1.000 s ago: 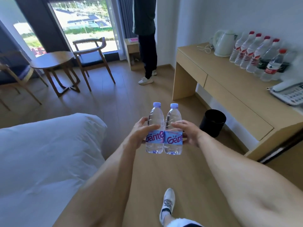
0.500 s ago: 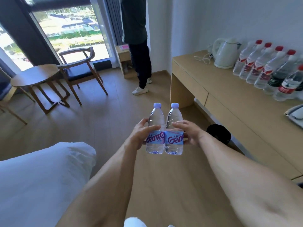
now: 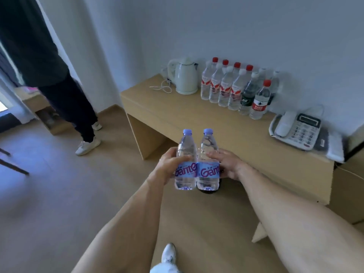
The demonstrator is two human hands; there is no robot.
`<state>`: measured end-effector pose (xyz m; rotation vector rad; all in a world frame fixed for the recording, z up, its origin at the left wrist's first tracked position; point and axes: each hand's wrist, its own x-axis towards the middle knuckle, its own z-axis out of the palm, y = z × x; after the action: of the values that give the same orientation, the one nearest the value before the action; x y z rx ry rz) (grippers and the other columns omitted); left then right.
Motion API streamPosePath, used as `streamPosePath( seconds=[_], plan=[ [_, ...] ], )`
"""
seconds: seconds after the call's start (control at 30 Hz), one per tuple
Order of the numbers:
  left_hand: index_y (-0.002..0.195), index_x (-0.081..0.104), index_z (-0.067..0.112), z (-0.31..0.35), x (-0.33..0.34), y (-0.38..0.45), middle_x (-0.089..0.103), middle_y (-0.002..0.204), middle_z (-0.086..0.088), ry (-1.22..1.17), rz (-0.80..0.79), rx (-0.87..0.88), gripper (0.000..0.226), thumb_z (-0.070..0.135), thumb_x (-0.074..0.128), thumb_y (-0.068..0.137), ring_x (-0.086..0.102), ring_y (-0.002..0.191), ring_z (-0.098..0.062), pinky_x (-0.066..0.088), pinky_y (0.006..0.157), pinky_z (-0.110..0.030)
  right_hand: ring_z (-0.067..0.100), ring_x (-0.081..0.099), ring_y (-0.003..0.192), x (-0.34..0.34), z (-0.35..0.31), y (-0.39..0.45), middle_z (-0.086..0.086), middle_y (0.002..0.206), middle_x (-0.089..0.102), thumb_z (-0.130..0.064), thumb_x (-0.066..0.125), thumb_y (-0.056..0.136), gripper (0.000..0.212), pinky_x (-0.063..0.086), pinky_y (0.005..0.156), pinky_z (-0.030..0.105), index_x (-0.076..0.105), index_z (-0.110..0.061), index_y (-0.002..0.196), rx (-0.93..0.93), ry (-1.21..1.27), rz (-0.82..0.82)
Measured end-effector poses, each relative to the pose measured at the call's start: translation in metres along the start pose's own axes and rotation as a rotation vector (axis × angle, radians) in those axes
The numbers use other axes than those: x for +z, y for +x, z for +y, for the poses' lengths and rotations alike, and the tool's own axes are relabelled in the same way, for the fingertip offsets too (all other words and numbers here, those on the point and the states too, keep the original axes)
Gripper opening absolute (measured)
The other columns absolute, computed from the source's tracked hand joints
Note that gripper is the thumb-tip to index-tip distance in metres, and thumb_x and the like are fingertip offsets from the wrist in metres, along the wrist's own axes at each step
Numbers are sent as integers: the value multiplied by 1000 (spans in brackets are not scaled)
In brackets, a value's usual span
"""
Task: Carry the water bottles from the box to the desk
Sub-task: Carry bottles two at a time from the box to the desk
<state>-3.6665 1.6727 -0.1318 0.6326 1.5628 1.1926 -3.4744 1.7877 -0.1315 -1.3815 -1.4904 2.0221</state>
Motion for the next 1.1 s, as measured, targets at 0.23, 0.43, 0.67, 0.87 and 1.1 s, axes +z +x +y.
streamPosePath(
  seconds=[0.23, 0.43, 0.67, 0.87, 1.1],
  plan=[
    [121, 59, 24, 67, -3, 117, 75, 101, -16, 34, -252, -18, 50, 23, 85, 78, 76, 82, -29, 63, 69, -43, 22, 72, 89, -18, -49, 55, 3, 102, 76, -46, 85, 66, 64, 60, 67, 39, 62, -24, 122, -20, 116, 224],
    [120, 60, 26, 102, -10, 189, 71, 105, -13, 151, -328, -18, 44, 25, 81, 81, 70, 83, -24, 58, 64, -38, 24, 71, 92, -16, -78, 100, -2, 89, 78, -42, 84, 73, 45, 59, 67, 40, 67, -27, 112, -39, 176, 328],
    [123, 60, 28, 132, -22, 265, 71, 107, -13, 160, -386, -25, 48, 22, 82, 80, 69, 87, -25, 60, 72, -42, 24, 70, 92, -19, -110, 163, 3, 96, 77, -38, 84, 75, 38, 57, 67, 38, 64, -24, 104, -27, 218, 383],
    [125, 60, 28, 153, -41, 329, 71, 113, -15, 153, -427, -16, 49, 18, 81, 82, 71, 90, -26, 62, 78, -45, 21, 72, 91, -18, -133, 226, 0, 91, 78, -35, 85, 75, 39, 58, 71, 40, 64, -22, 104, -43, 268, 391],
    [127, 57, 24, 181, -63, 400, 72, 101, -12, 140, -478, -8, 49, 12, 79, 84, 72, 82, -20, 59, 68, -35, 24, 71, 94, -15, -166, 297, 4, 102, 76, -40, 92, 56, 66, 58, 68, 38, 65, -21, 113, -67, 304, 394]
  ],
)
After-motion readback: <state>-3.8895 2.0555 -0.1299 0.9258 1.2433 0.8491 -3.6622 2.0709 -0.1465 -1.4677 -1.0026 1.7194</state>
